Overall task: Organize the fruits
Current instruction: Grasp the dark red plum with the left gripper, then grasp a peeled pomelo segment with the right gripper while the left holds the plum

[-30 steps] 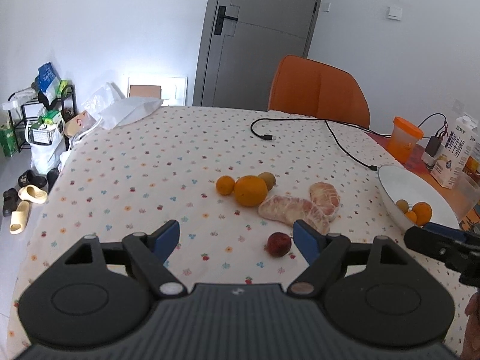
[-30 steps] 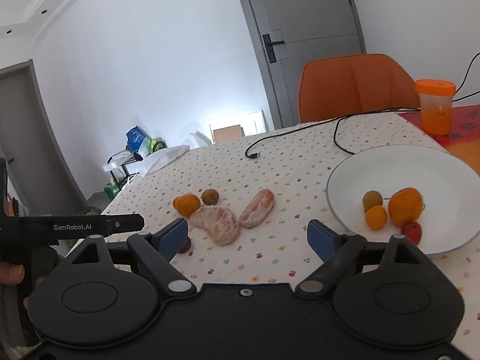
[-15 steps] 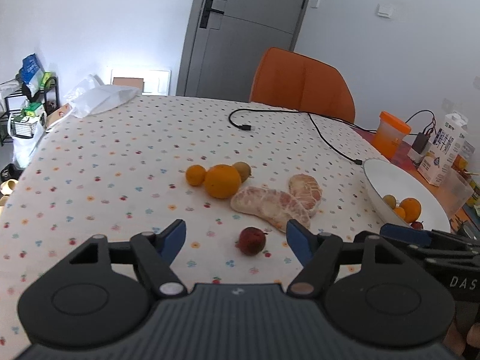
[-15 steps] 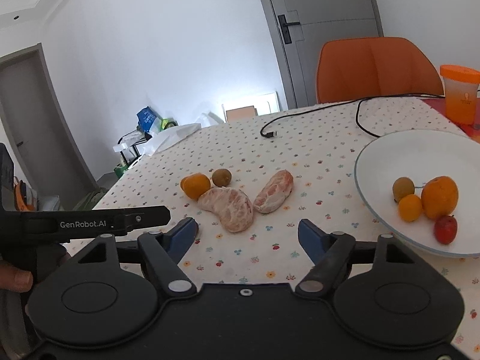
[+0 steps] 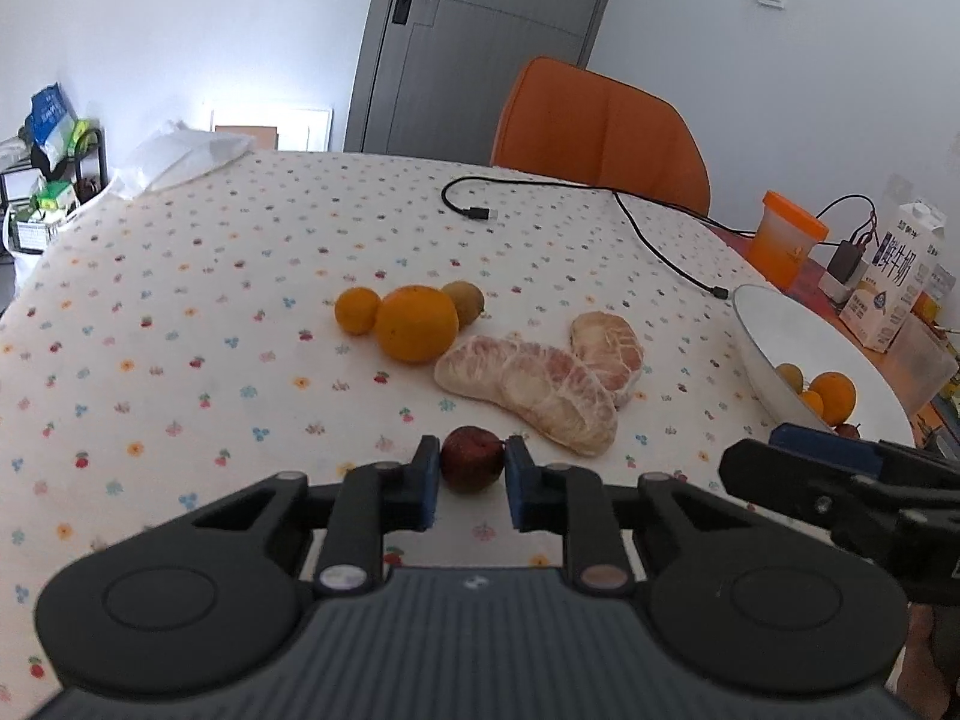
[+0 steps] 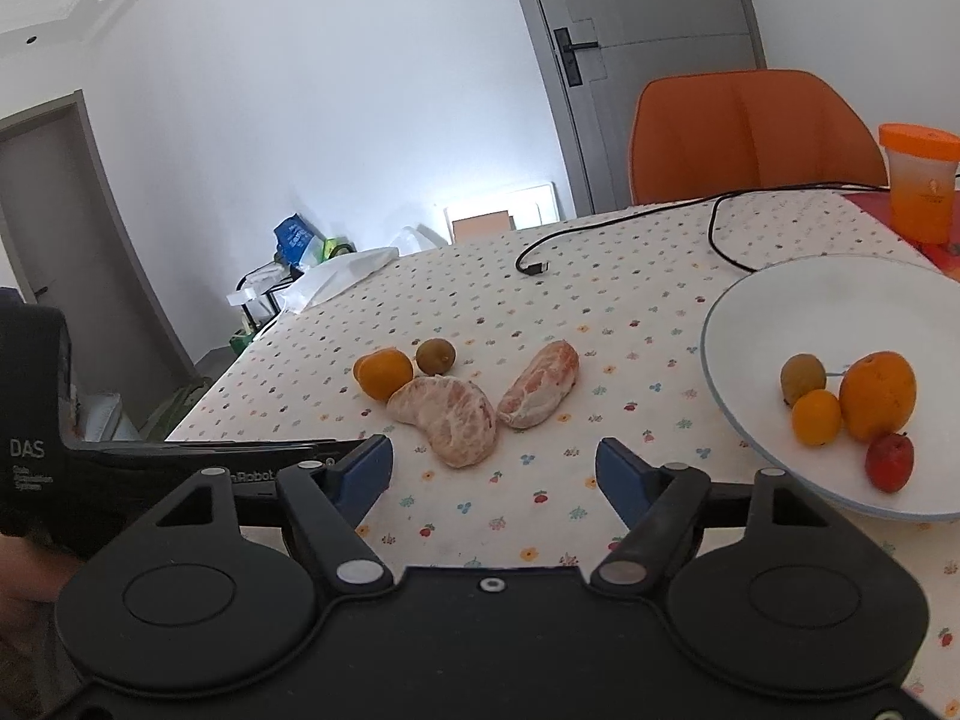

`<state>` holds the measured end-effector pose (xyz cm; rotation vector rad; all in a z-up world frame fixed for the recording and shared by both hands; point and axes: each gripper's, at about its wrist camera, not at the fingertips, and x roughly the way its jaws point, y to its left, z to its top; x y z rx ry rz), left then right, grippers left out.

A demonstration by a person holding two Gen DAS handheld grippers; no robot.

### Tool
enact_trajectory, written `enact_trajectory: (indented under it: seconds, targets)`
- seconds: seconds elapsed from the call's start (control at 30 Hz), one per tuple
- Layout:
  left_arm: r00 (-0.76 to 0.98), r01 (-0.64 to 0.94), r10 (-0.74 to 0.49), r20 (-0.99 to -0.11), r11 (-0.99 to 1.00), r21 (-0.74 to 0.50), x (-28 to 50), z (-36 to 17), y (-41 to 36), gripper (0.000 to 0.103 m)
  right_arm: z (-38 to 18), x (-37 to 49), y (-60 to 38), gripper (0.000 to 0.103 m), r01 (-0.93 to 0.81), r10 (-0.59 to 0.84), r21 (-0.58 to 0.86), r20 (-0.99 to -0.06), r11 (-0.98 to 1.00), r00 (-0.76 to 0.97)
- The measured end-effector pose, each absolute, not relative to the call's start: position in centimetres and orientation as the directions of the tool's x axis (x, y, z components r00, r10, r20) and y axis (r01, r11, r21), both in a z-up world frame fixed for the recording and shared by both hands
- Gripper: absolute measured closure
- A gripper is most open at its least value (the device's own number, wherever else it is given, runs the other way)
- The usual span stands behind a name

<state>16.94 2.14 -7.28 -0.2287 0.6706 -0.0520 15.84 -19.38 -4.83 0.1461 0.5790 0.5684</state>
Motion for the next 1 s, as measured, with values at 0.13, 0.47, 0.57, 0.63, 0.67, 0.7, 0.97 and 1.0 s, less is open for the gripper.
enact_trajectory:
  seconds: [0.13, 0.47, 0.57, 0.63, 0.67, 0.7, 0.97, 1.0]
  targets:
    - [0.792, -0.044, -0.099, -0.602, 0.975, -0.219, 16.8, -6.8, 2.6, 0.082, -5.0, 16.4, -19.1, 0.029, -0.479, 0.558, 0.288, -0.478, 0.829, 0.678]
    - [0.803, -0.108, -0.029, -0.595, 0.975, -0.193, 16.5, -6.0, 4.7, 0.082, -6.3, 18.6, -17.3, 0.029, -0.503, 0.565, 0.271, -0.516, 0.821, 0.644]
    - [0.808, -0.133, -0.004, -0.589, 0.973, -0.189, 16.2, -5.7, 5.5, 0.082, -6.7, 19.4, -16.5, 0.029, -0.515, 0.566, 0.258, -0.527, 0.818, 0.634]
    - [0.810, -0.150, 0.013, -0.587, 0.971, -0.185, 16.0, -5.5, 6.1, 0.082, -7.0, 19.9, -16.1, 0.030, -0.519, 0.567, 0.256, -0.535, 0.815, 0.627]
    - [0.811, -0.157, 0.020, -0.585, 0.970, -0.184, 15.9, -5.4, 6.4, 0.082, -7.1, 20.1, -15.9, 0.031, -0.519, 0.566, 0.256, -0.537, 0.816, 0.625]
    - [0.812, -0.164, 0.027, -0.582, 0.969, -0.184, 15.8, -5.3, 6.6, 0.082, -7.1, 20.2, -15.8, 0.031, -0.520, 0.564, 0.250, -0.535, 0.817, 0.629]
    - [0.815, -0.181, 0.039, -0.578, 0.965, -0.191, 15.5, -5.2, 7.5, 0.082, -7.1, 20.4, -14.9, 0.058, -0.550, 0.579, 0.238, -0.540, 0.801, 0.611]
    - [0.815, -0.181, 0.038, -0.578, 0.964, -0.192, 15.4, -5.2, 7.5, 0.082, -7.1, 20.3, -14.9, 0.066, -0.551, 0.580, 0.238, -0.542, 0.800, 0.608]
